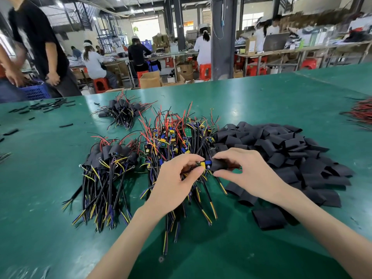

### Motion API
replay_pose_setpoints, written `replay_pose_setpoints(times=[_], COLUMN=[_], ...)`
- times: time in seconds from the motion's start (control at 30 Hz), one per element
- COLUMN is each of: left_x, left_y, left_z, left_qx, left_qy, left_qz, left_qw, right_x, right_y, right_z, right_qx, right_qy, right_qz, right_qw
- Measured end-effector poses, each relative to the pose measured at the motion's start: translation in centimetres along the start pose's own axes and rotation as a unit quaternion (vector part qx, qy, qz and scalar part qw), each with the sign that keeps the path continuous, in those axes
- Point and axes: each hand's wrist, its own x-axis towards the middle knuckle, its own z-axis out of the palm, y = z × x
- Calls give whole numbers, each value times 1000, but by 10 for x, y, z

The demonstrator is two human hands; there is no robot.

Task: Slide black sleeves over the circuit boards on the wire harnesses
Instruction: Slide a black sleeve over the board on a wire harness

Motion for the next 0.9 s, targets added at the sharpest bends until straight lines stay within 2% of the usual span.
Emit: replay_pose_setpoints(times=[0.2, 0.47, 0.63, 0.8, 0.9], left_x=[2, 3, 2, 1, 2], left_y=[1, 2, -2, -2, -2], left_z=[-3, -1, 2, 4, 2], left_qx=[32, 56, 56, -2, -9], left_qy=[-18, 23, 3, -3, 3], left_qz=[14, 13, 19, -15, -9], left_qw=[999, 998, 998, 1000, 1000], right_x=[0, -1, -1, -2, -1], right_y=[-1, -2, -2, -3, -3], right_z=[-2, -1, 2, 5, 5], right_qx=[16, -40, -58, -49, -49], right_qy=[-19, -9, -18, -17, 1], right_qz=[-17, -66, -86, -93, -90], right_qw=[1000, 997, 994, 994, 995])
